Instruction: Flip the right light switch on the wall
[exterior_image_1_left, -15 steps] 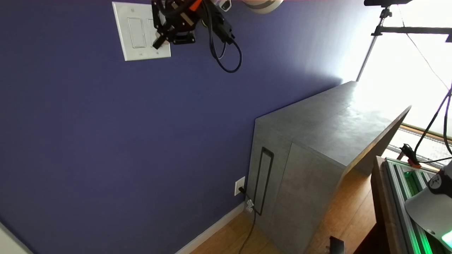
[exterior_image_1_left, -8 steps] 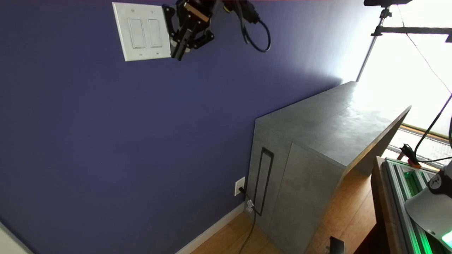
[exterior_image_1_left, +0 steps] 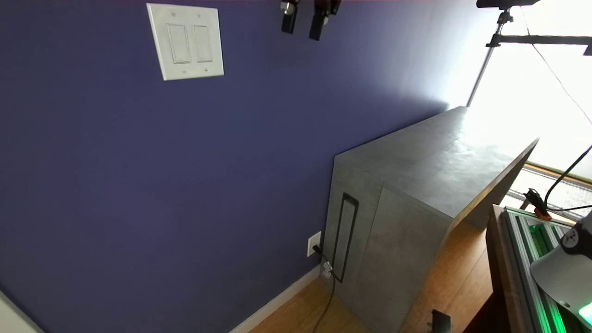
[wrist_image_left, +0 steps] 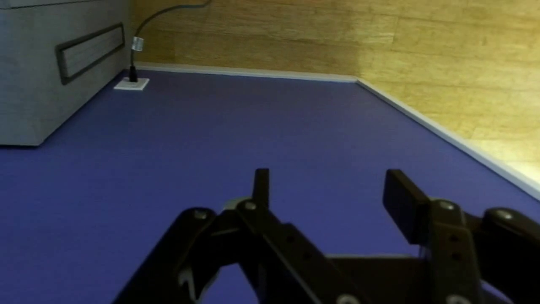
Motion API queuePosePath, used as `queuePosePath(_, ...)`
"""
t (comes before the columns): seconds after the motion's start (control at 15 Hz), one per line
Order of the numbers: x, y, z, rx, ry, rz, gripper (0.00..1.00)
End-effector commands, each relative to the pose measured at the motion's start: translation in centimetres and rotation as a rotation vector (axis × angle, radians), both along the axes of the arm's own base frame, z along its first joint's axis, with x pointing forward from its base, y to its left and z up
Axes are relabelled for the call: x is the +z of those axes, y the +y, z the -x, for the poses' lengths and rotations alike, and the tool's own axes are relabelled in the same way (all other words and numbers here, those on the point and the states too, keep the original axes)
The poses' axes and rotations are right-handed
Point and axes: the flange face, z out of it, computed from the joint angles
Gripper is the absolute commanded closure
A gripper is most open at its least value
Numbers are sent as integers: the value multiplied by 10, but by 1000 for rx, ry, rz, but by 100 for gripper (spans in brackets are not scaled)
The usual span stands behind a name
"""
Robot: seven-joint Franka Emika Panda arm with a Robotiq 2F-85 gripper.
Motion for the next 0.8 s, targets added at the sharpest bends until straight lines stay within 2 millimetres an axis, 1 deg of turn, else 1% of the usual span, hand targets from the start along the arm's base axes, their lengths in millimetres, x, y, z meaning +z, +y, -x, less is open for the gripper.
queuePosePath(0.0,28,6,35,108,22,120,0)
queuePosePath(0.13,41,10,52,150,13,174,0)
queuePosePath(0.33,56,17,70,180,-10,210,0)
queuePosePath(0.6,69,24,89,185,-39,230,0)
queuePosePath(0.73,72,24,97,204,-57,230,0)
